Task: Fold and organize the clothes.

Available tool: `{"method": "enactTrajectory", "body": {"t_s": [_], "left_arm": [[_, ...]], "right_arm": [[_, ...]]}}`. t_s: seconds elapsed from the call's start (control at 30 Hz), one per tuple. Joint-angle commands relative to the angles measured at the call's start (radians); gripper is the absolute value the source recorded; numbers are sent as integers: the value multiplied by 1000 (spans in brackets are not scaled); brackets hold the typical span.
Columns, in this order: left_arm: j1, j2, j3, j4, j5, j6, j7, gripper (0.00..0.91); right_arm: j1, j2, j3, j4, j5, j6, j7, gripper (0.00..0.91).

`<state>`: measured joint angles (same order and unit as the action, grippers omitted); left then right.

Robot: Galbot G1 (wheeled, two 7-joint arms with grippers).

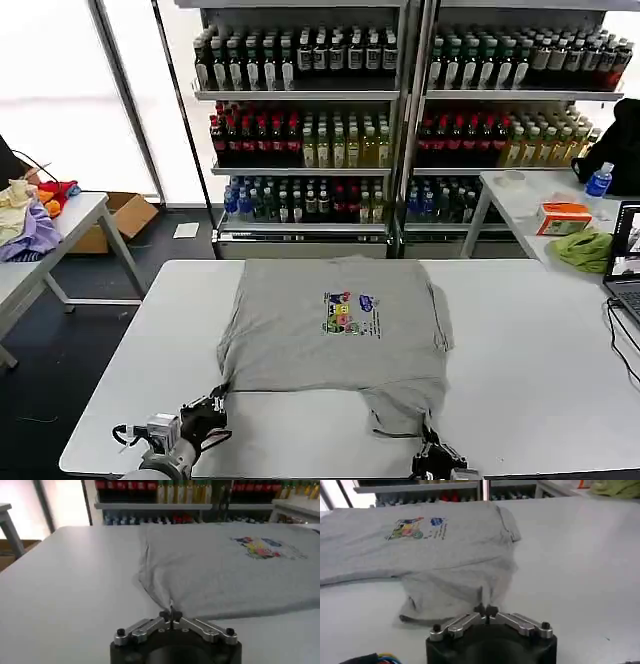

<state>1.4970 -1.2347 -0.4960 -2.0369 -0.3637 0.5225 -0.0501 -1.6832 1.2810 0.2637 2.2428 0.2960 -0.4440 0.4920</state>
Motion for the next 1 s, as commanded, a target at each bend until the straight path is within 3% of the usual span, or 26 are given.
{"method": "enactTrajectory", "body": {"t_s": [0.03,0.1,0.23,0.4,0.7,1.0], "left_arm": [[-15,3,-6,-34,-4,-49,2,0],[-34,-5,-12,-55,-44,-79,-12,0],[-72,-15,-13,-60,-63,-111,-25,0],[-132,-13,-11,-34,-75,-127,-28,0],[-266,-6,10,75,-106,-125,-27,0],[-373,-19,45,186,-111,-122,-26,0]], "right_arm": [[0,-3,12,8,-58,62,-38,0],[23,20,11,23,-147,111,-68,0],[97,53,13,19,-182,122,-92,0],[234,96,30,-33,-201,120,-109,0],[397,89,36,-179,-199,124,-132,0],[540,81,19,-294,-174,69,-138,0]]}}
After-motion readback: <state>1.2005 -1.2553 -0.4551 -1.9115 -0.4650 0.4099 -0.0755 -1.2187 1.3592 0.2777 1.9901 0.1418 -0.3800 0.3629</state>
